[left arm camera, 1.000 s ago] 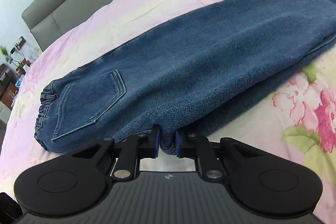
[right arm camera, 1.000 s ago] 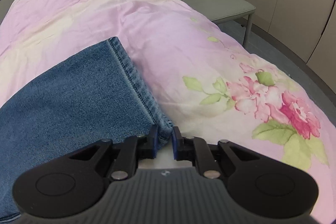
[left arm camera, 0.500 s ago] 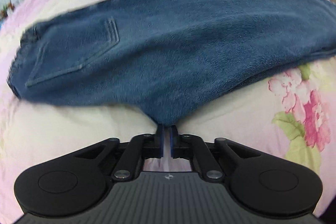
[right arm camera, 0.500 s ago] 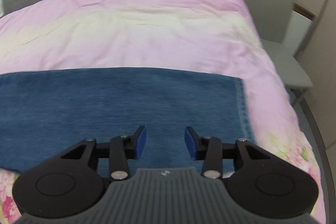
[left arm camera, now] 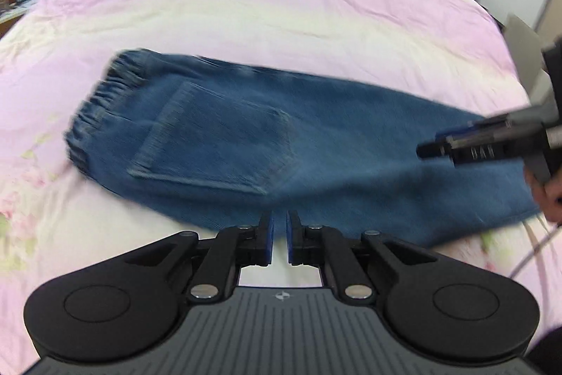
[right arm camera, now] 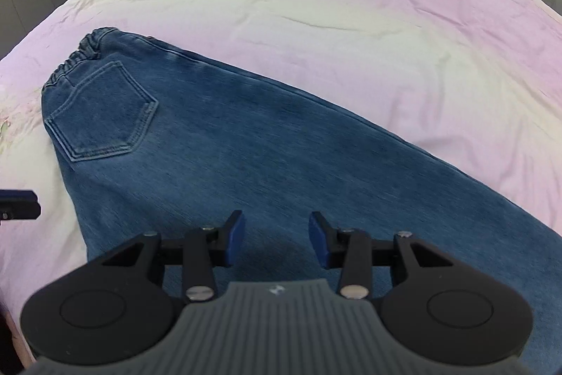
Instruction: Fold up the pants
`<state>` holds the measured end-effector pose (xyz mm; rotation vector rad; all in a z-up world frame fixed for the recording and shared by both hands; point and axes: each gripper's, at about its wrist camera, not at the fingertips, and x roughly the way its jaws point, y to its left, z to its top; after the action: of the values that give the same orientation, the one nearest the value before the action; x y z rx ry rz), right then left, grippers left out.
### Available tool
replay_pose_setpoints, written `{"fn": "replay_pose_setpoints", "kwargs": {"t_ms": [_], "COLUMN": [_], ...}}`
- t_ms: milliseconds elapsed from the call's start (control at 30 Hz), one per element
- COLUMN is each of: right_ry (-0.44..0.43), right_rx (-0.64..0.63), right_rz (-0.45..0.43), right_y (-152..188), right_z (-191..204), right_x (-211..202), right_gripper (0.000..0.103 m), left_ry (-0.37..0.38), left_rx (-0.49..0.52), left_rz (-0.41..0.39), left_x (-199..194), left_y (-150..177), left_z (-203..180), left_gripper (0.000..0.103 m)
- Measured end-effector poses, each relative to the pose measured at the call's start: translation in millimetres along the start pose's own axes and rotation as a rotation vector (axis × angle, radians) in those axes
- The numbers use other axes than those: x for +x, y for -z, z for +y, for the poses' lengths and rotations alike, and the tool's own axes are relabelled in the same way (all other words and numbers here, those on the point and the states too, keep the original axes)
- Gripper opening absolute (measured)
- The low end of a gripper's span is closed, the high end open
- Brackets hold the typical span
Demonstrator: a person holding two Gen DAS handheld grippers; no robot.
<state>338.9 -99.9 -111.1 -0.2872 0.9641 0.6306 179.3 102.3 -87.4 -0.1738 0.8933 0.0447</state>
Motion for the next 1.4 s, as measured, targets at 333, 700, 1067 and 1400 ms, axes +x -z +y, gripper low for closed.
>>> {"fn": "replay_pose_setpoints", "kwargs": {"t_ms": [333, 700, 1067, 1400], "right_ry": [-0.011, 0.060, 0.058, -0.013], "right_rx": [0.015, 0.109, 0.184, 0.196], "right_rz": [0.109, 0.030, -0.002, 0.003], "right_y": [-37.5, -86.2, -127.6, -100.1], "right_z": [53.9, 35.9, 15.3, -22.1], "right_x": [84.4, 138.0, 172.7, 106.0], "right_gripper": [0.038, 0.036, 0.035, 0.039], "left_ry": [-0.035, 0.025, -0.070, -0.157], "left_rx": [-0.042, -0.062, 0.056, 0.132], "left_rz": [-0.012, -0.002, 0.048, 0.024], "left_x": [59.6, 114.6, 155.8, 128.4], "left_y": [-43.0, -79.1, -112.5, -114.7], "left_z": [58.7, 85.3, 67.9, 39.7], "left_gripper": [0.008, 0.006, 0.006, 0.014]}}
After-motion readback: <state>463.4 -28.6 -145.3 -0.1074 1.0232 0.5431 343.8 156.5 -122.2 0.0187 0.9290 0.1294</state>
